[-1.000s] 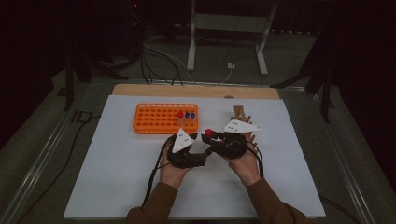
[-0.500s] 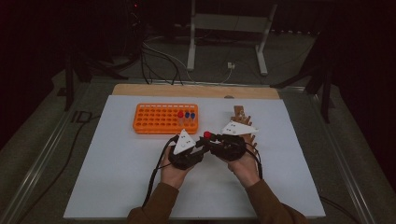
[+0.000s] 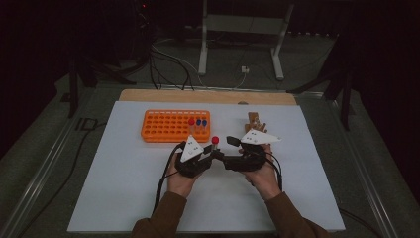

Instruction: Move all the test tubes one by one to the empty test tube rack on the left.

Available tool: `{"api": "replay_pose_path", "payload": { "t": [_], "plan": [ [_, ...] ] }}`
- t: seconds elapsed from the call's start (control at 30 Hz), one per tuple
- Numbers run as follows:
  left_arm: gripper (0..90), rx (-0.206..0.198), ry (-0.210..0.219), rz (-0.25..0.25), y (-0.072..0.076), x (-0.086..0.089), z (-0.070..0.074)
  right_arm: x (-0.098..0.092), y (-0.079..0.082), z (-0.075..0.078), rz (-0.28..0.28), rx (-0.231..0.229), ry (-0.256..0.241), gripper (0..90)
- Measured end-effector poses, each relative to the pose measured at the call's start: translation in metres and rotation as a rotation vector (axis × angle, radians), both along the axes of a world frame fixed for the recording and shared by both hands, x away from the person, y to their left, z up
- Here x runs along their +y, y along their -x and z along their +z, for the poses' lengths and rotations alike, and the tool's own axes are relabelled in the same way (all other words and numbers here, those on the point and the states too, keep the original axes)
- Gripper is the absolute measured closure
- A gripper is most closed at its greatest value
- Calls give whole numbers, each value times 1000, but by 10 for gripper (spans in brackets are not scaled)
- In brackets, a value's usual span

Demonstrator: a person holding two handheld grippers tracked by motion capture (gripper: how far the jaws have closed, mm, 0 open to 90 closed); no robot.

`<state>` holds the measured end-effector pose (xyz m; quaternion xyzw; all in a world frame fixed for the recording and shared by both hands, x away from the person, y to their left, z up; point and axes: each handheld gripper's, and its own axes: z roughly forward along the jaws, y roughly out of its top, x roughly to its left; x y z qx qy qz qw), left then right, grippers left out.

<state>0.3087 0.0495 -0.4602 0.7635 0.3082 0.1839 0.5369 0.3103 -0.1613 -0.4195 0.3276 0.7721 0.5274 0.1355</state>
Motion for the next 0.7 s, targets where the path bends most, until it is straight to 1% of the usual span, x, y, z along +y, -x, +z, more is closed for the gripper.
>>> {"api": "replay_pose_path", "payload": {
  "t": [0.1, 0.13, 0.27, 0.47, 0.5, 0.7],
  "plan": [
    [743, 3, 7, 20, -4, 6, 0, -3, 1, -2, -36, -20, 31, 163],
    [743, 4, 9, 26, -5, 9, 0, -4, 1, -3, -47, -22, 39, 152],
    [744, -2, 17, 48, -7, 17, 2, -12, 1, -6, -84, -26, 42, 96],
    [744, 1, 19, 79, -13, 28, 2, -23, 3, -8, -107, -27, 58, 36],
    [744, 0, 19, 85, -13, 29, 2, -24, 4, -8, -112, -25, 58, 32],
    [744, -2, 14, 104, -19, 38, 6, -33, 8, -8, -137, -47, 67, 18]
  ]
}}
